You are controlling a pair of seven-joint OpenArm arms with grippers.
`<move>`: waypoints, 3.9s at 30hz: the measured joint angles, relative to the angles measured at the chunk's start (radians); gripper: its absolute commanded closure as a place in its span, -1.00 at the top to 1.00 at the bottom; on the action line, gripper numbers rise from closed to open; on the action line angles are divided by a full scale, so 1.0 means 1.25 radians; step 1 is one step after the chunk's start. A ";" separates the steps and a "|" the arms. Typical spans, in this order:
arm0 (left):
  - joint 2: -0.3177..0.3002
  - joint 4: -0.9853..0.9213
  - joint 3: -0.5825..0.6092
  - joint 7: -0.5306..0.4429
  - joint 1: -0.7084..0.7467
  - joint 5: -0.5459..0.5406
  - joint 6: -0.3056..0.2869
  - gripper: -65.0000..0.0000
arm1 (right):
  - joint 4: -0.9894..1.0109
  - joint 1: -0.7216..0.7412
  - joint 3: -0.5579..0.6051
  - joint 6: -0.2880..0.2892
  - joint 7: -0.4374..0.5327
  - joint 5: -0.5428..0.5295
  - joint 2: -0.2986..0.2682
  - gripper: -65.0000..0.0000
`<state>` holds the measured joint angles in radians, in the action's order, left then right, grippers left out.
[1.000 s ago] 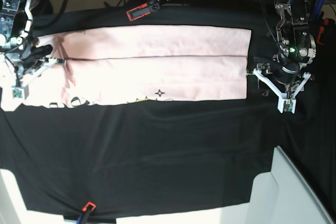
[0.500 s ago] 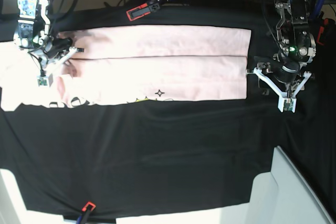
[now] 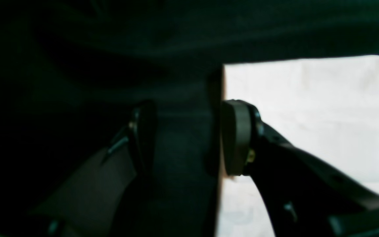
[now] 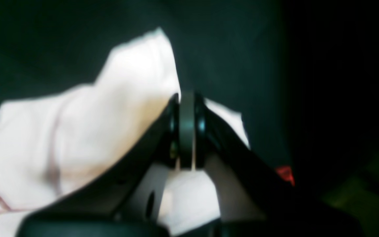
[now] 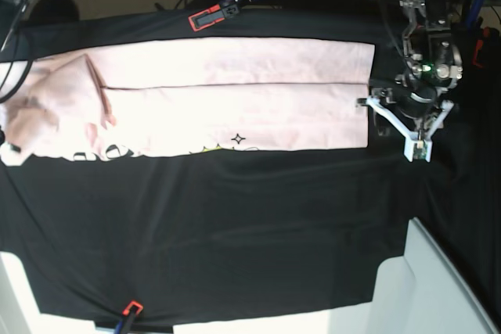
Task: Fold the T-shirt properly
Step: 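Open the left gripper and move it along the strip's folded edge, then grasp the strip's end corner with the left gripper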
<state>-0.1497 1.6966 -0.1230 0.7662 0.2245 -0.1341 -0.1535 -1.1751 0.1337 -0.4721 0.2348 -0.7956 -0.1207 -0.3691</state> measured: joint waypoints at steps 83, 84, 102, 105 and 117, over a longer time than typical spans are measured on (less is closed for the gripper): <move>-0.027 -0.256 -0.003 -0.114 -0.107 -0.030 0.011 -1.00 | 0.151 0.043 0.199 0.105 0.186 -0.002 -0.054 -1.00; -0.026 -0.212 -0.006 -0.111 -0.093 -0.067 0.012 -1.00 | 0.152 0.043 0.190 0.106 0.189 -0.003 -0.054 -1.00; -0.096 -0.110 -0.147 0.065 0.102 -0.404 -0.185 0.17 | 0.055 -0.079 -0.011 0.105 0.146 0.003 -0.050 -1.00; -0.089 -0.132 -0.148 0.063 0.102 -0.405 -0.261 0.17 | 0.055 -0.083 -0.011 0.106 0.140 0.000 -0.046 -1.00; -0.046 -0.217 -0.268 0.063 0.040 -0.399 -0.290 0.17 | 0.052 -0.103 -0.010 0.105 0.143 0.000 -0.034 -1.00</move>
<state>-0.2070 1.4254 -0.4583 0.8444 0.2741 -0.6334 -0.5159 -1.1099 0.0051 -0.4847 0.3664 -0.6167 -0.1204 -0.4118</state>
